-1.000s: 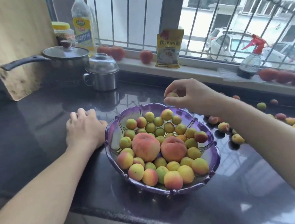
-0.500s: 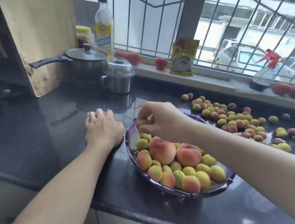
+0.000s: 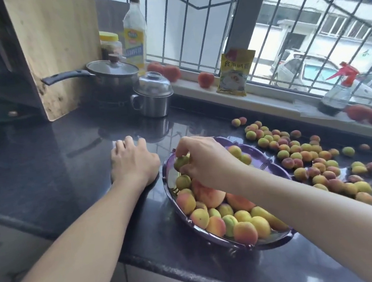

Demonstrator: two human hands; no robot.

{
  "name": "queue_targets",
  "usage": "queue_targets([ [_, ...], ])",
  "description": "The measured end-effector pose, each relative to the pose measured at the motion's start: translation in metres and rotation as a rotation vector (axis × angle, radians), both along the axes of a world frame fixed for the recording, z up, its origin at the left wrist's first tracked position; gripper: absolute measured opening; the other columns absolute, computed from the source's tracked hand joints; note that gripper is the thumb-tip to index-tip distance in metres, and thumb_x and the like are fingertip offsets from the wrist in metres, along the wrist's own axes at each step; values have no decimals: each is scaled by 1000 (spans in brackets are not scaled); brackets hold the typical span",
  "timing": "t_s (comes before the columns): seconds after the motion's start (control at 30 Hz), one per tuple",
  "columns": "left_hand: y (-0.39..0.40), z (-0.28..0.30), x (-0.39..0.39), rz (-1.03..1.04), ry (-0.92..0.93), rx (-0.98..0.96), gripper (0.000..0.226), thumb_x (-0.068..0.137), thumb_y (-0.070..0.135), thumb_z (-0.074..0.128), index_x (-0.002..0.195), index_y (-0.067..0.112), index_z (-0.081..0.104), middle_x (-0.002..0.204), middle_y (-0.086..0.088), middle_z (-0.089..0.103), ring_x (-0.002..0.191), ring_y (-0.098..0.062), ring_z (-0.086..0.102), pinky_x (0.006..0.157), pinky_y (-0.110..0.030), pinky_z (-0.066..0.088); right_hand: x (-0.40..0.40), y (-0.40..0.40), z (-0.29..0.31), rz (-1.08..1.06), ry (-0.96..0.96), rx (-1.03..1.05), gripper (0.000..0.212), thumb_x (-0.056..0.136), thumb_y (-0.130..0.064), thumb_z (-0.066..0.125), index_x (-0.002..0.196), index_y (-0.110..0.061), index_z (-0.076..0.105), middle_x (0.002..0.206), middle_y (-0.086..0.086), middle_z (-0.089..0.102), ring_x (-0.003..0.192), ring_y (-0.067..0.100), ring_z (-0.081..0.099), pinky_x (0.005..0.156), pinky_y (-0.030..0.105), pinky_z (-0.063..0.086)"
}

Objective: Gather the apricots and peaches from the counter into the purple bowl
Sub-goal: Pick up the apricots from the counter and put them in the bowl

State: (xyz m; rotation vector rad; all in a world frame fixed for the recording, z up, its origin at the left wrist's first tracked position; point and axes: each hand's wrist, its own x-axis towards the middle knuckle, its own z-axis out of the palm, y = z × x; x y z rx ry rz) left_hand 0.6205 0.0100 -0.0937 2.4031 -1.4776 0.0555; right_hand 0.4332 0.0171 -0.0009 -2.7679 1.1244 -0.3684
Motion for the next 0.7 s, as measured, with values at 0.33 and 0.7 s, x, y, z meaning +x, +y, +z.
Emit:
queue_targets([
  [0.33, 1, 1, 1, -8, 16, 4, 37, 103, 36, 44, 127, 11, 60, 133, -20, 52, 124, -40, 45, 107, -48, 38, -74, 6, 31, -193, -314, -71, 12, 97, -23, 63, 108, -23, 69, 101, -12, 62, 89, 6, 59, 80, 26, 49],
  [0.7, 24, 17, 2, -28, 472, -91, 15, 102, 23, 57, 101, 15, 70, 119, -17, 67, 108, -37, 56, 89, -39, 43, -233, 14, -66, -771, -491, -182, 21, 92, 3, 55, 100, -9, 71, 106, 10, 66, 99, 29, 60, 80, 26, 39],
])
